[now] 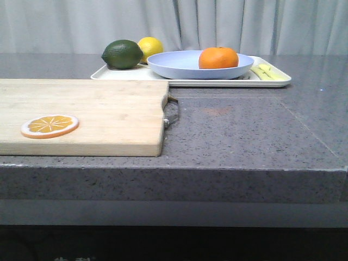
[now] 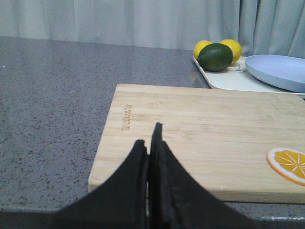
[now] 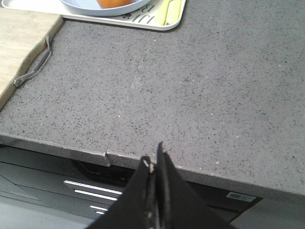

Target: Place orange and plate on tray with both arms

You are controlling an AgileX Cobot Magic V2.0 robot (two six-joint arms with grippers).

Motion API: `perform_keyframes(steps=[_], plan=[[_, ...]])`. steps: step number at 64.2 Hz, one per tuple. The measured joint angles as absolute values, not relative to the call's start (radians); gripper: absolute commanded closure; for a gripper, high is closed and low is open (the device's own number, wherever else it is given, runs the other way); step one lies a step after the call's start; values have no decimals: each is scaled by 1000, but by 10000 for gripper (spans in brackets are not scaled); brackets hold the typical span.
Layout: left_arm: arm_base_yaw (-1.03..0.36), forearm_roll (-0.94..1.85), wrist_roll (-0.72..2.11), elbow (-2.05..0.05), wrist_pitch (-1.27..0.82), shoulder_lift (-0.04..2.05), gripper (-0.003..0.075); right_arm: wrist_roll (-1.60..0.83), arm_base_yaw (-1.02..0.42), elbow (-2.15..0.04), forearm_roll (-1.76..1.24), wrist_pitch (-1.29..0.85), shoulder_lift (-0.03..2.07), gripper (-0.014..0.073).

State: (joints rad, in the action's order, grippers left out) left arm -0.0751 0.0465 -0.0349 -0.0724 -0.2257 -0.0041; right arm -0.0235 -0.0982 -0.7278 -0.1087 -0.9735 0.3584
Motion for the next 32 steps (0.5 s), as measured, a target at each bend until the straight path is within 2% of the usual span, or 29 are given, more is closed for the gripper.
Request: perform_keyframes(steps=[19, 32], plan=[[-75, 0, -87, 0, -64, -4, 738, -24, -98, -728, -109, -974, 358, 663], [-75, 0, -88, 1, -46, -4, 738, -24, -98, -728, -109, -974, 358, 663]])
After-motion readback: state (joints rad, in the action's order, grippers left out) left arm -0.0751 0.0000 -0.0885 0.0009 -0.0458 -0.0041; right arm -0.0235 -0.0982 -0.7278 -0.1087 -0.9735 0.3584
